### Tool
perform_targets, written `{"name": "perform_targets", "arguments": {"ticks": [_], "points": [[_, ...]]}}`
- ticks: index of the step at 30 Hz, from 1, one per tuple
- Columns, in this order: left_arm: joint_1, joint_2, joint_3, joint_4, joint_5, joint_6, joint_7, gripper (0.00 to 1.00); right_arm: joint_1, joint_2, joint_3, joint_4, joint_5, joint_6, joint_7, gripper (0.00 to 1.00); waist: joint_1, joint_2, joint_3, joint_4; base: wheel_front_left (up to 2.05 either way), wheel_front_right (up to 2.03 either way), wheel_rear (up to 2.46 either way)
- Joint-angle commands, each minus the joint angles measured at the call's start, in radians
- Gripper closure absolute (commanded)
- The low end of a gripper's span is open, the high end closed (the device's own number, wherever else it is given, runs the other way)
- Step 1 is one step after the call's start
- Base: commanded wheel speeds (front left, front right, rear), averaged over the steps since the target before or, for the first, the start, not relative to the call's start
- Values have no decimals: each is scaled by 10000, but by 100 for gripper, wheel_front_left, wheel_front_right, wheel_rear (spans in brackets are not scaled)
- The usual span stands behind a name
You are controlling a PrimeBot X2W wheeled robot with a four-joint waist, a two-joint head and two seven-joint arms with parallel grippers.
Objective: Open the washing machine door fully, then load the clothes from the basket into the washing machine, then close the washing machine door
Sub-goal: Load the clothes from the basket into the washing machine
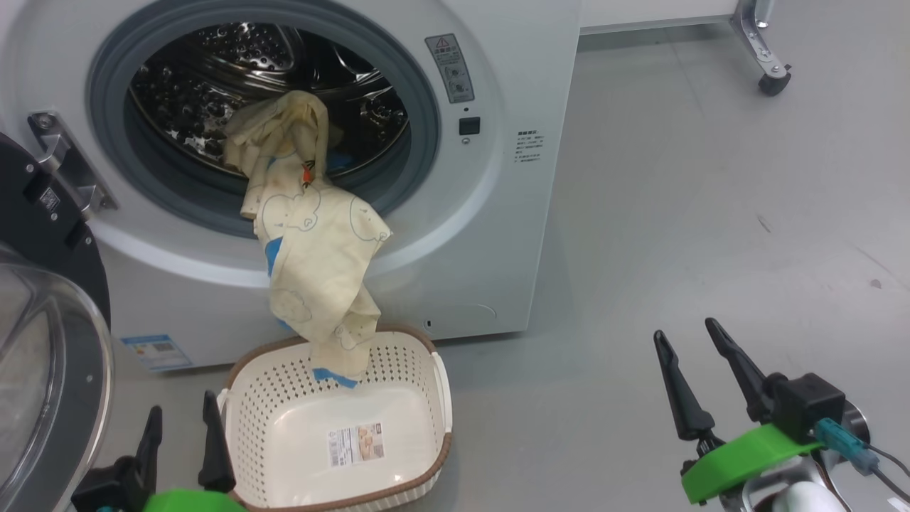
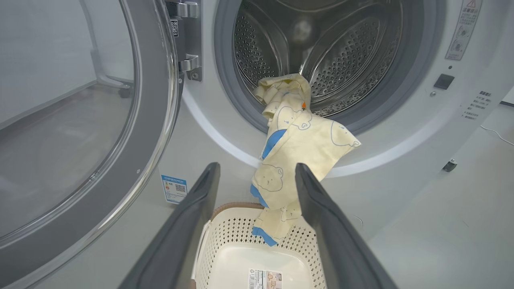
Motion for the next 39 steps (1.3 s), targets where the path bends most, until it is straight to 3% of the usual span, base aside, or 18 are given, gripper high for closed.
{"name": "perform_targets", "arguments": {"ticks": [1,25,39], "points": [[-134,95,366,-358,-6,8,-110,0,-150,-90,161,-348,-80,39,-67,0,1,0,-41,-25,0,0,0],[341,93,598,-669,-5,77,-111,0,-3,-86,120,-458,-126,39,-67,0,1,0,107,-376,0,0,0],[-587,93,402,552,39,47,-111,0,-355,-62,265,-511,23,39,-67,0,1,0,852,-713,0,0,0]]}}
